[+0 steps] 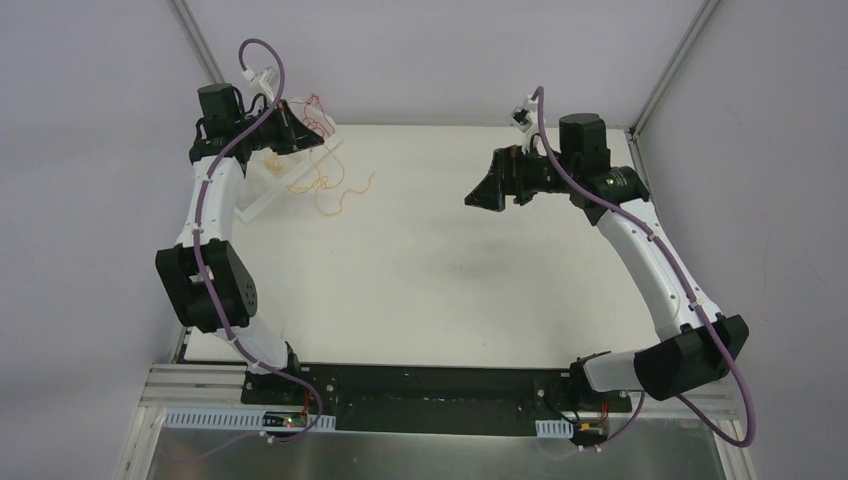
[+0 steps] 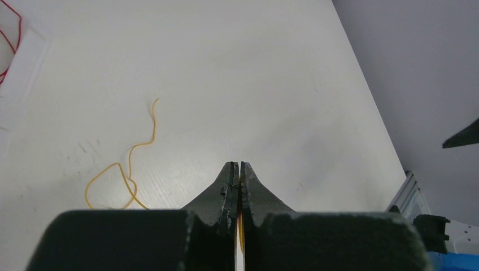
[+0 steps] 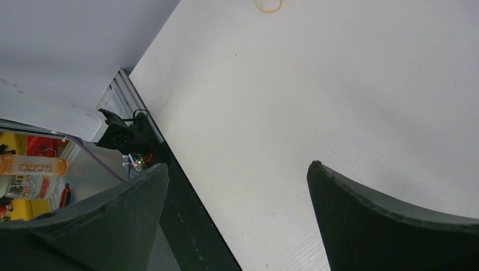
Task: Untangle the cables
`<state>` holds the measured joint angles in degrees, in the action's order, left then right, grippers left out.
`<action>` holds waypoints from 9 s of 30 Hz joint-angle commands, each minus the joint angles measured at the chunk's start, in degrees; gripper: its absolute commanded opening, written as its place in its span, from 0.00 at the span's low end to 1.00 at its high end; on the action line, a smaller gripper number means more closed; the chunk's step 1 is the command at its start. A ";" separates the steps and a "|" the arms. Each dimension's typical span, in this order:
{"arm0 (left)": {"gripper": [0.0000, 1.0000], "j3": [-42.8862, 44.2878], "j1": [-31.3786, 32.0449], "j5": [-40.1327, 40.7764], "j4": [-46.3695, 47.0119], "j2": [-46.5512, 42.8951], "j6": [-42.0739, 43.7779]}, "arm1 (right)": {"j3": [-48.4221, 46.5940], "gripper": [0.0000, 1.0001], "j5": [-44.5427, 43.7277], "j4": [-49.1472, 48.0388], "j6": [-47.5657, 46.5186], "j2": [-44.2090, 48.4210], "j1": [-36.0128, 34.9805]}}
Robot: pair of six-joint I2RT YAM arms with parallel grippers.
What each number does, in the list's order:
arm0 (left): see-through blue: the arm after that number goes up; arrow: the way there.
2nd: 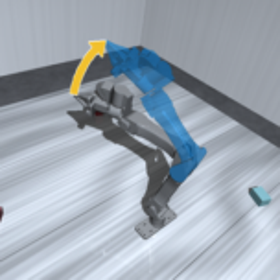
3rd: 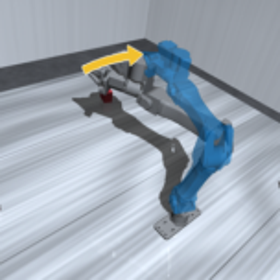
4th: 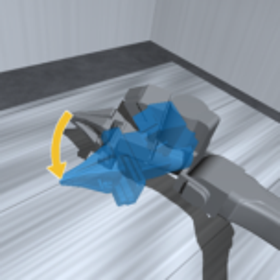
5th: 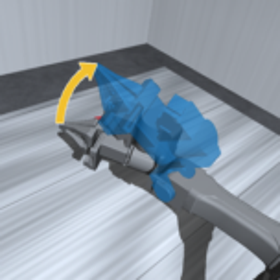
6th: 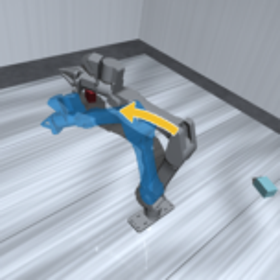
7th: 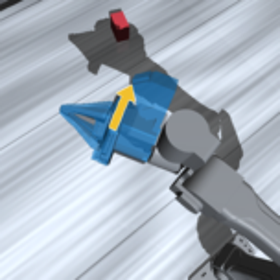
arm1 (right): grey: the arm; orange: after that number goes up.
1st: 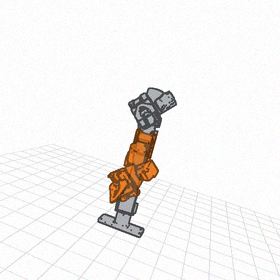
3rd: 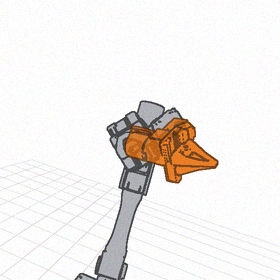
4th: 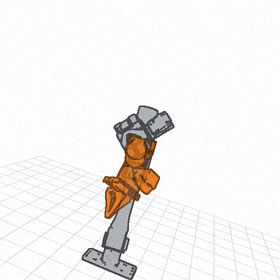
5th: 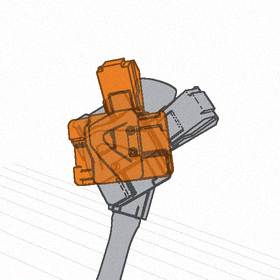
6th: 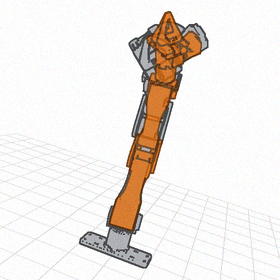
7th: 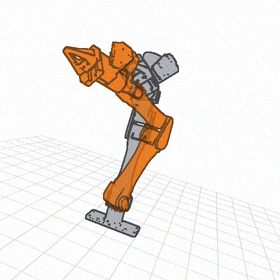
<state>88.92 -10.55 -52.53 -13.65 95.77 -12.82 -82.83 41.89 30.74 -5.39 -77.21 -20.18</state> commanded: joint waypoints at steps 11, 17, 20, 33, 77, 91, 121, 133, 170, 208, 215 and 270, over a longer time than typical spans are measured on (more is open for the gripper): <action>0.00 6.49 10.05 25.88 -19.56 1.66 20.63 | 1.00 0.97 -1.84 5.10 -4.73 -1.06 -0.17; 0.00 5.01 15.29 29.35 -19.79 8.96 19.63 | 1.84 0.97 -2.69 7.49 -6.61 -0.54 -0.17; 0.00 5.59 18.50 29.96 -18.56 13.00 17.98 | 3.15 0.97 -2.52 7.77 -6.64 0.12 -0.15; 0.98 1.74 21.51 26.09 -15.82 14.07 18.69 | 6.85 0.97 -4.32 11.09 -9.38 4.18 0.06; 0.32 -3.46 37.79 51.71 -11.31 23.67 16.87 | 11.45 0.97 -8.02 12.30 -9.46 6.15 0.79; 0.00 -0.88 32.52 42.60 -16.76 8.31 21.08 | 11.02 0.96 -9.14 12.15 -10.16 6.30 1.20; 0.00 25.84 13.58 24.83 -28.73 7.41 19.21 | 10.35 0.96 -9.10 12.78 -11.00 5.18 1.29; 0.00 38.74 8.78 21.41 -31.09 10.49 43.80 | 10.51 0.96 -8.73 11.96 -9.96 4.57 1.36; 0.00 45.84 -7.54 20.02 -18.99 36.46 68.70 | 7.62 0.96 -9.77 14.09 -9.75 0.47 1.43; 0.71 41.18 -7.82 34.56 -19.18 27.84 37.01 | 9.04 0.96 -9.11 14.70 -10.24 1.31 1.80; 0.64 28.00 -4.93 24.76 -21.46 21.75 30.72 | 10.79 0.96 -8.86 14.11 -9.79 1.84 2.04; 0.62 38.03 1.17 42.89 -27.30 29.01 33.30 | 9.59 0.96 -9.47 13.46 -9.25 0.52 3.12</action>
<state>128.38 -9.41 -9.02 -37.36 136.05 21.39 -71.64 32.27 44.42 -14.44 -77.06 -17.45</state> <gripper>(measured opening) 0.503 0.958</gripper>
